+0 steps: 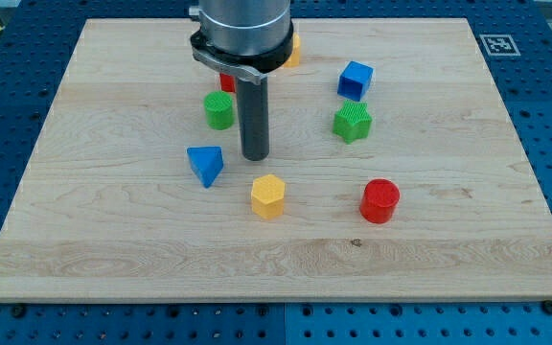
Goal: Push the blue cube parallel to the right of the red star
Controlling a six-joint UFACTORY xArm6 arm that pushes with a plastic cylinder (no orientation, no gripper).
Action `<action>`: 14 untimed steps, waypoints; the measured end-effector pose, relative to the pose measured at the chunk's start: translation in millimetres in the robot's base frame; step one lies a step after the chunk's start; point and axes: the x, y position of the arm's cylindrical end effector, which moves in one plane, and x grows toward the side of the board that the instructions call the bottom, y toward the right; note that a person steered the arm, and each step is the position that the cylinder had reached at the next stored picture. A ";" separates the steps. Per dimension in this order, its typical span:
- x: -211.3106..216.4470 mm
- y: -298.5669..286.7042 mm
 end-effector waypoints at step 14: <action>-126.2 167.2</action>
